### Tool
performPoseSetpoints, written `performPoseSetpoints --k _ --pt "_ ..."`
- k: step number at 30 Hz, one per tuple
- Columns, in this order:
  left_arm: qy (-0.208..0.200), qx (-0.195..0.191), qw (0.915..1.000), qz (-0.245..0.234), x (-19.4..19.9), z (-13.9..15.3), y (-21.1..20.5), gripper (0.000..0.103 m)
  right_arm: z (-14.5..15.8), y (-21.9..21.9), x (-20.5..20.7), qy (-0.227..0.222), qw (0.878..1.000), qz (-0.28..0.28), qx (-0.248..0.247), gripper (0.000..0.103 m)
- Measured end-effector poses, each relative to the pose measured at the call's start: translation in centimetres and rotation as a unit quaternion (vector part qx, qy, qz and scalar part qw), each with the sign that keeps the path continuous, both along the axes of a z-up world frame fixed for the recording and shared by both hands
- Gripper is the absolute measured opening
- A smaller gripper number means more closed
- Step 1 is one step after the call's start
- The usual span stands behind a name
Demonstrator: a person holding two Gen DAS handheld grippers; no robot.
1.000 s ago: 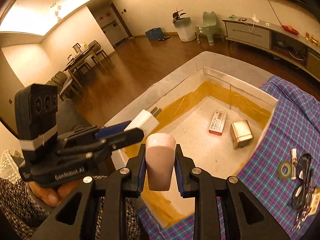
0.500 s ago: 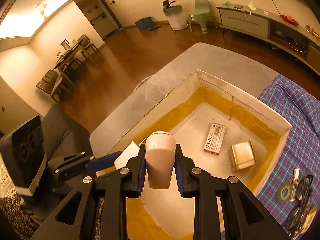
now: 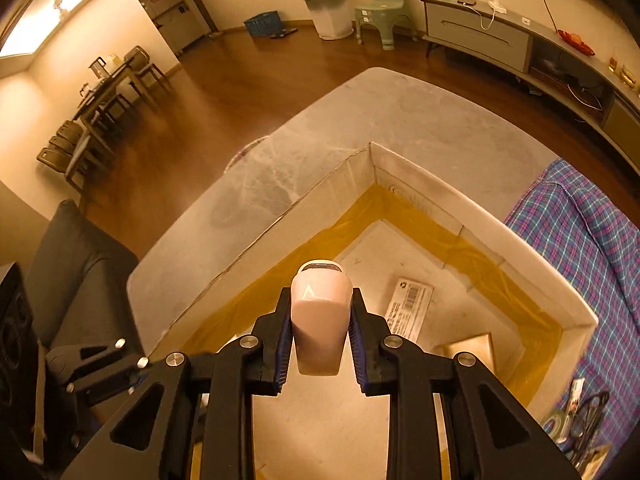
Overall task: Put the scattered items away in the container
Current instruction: 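Open the right tool to drop the stapler while the left tool releases the charger, then withdraw both open tools from the box back over the bed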
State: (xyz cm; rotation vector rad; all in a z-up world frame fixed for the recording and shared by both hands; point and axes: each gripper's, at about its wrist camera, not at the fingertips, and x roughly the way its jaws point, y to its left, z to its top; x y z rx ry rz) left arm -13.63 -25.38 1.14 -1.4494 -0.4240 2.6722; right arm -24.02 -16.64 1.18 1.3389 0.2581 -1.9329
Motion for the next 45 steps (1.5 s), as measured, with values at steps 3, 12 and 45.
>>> performPoseSetpoints --k 3,12,45 --pt "-0.006 -0.003 1.0 -0.002 -0.4 -0.3 -0.1 0.031 -0.8 -0.7 -0.9 -0.003 1.0 -0.004 0.011 0.027" --pt "-0.009 -0.015 0.9998 -0.008 -1.1 -0.9 -0.1 0.031 -3.2 -1.9 -3.3 -0.016 0.999 -0.02 0.036 0.027" --pt "0.034 -0.099 0.9942 -0.025 5.8 3.7 3.1 0.043 -1.9 2.5 2.8 -0.02 0.999 0.021 0.045 0.043"
